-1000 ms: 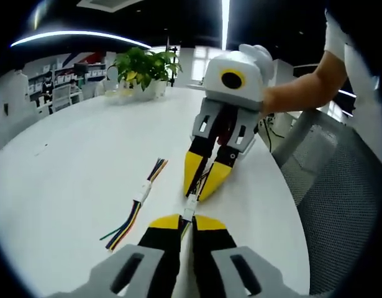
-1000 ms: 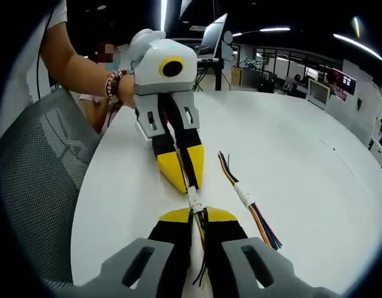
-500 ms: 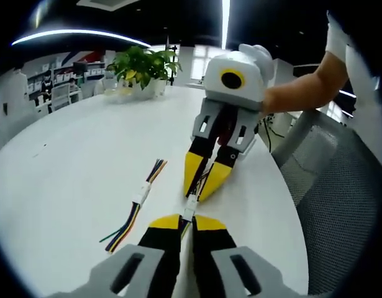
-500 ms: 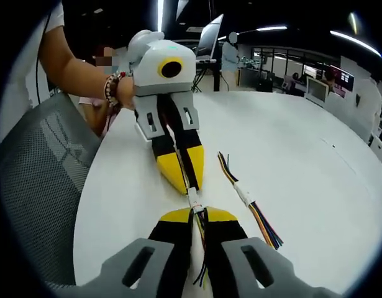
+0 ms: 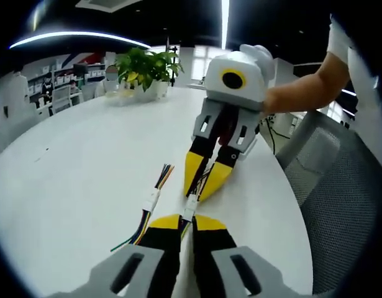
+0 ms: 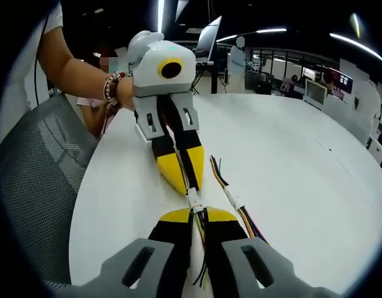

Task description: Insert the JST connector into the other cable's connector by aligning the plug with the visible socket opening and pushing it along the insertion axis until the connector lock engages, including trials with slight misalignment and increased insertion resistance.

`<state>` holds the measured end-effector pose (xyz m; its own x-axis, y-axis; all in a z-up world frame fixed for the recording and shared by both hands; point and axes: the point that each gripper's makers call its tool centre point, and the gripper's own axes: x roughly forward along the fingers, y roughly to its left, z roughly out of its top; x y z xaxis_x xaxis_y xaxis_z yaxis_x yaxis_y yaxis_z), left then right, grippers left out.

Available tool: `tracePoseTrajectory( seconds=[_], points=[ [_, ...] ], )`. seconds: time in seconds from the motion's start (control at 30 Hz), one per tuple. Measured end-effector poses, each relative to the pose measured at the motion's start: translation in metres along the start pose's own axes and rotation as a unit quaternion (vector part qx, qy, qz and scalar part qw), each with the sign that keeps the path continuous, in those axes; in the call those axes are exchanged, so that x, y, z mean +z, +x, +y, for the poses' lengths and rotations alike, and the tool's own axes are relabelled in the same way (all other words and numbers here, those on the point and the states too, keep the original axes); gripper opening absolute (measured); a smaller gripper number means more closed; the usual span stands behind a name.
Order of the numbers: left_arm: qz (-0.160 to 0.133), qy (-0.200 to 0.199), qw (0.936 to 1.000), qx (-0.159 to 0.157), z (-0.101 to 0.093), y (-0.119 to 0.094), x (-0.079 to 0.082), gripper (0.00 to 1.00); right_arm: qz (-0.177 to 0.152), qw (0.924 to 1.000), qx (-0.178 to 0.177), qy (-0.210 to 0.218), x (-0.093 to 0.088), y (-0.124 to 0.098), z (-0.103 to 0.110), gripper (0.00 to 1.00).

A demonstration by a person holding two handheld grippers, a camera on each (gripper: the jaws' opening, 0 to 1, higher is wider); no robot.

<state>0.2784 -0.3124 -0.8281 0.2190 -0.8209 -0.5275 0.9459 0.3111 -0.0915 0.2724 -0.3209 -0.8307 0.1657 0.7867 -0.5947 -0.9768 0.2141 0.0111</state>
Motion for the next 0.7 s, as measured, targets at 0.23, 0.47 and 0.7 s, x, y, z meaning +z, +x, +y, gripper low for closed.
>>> tracePoseTrajectory(
  seconds=[0.23, 0.47, 0.7],
  points=[
    [0.0, -0.002, 1.0, 0.002, 0.01, 0.004, 0.003, 0.0, 0.001, 1.0, -0.004, 0.001, 0.0, 0.001, -0.011, 0.03],
    [0.0, -0.011, 0.9999, 0.005, 0.016, 0.007, 0.002, 0.0, 0.001, 1.0, -0.003, 0.003, -0.001, 0.004, -0.016, 0.03],
    [0.003, -0.017, 0.9998, 0.006, 0.019, 0.01, -0.001, 0.0, 0.003, 1.0, -0.001, 0.007, -0.004, 0.007, -0.018, 0.04]
  ],
)
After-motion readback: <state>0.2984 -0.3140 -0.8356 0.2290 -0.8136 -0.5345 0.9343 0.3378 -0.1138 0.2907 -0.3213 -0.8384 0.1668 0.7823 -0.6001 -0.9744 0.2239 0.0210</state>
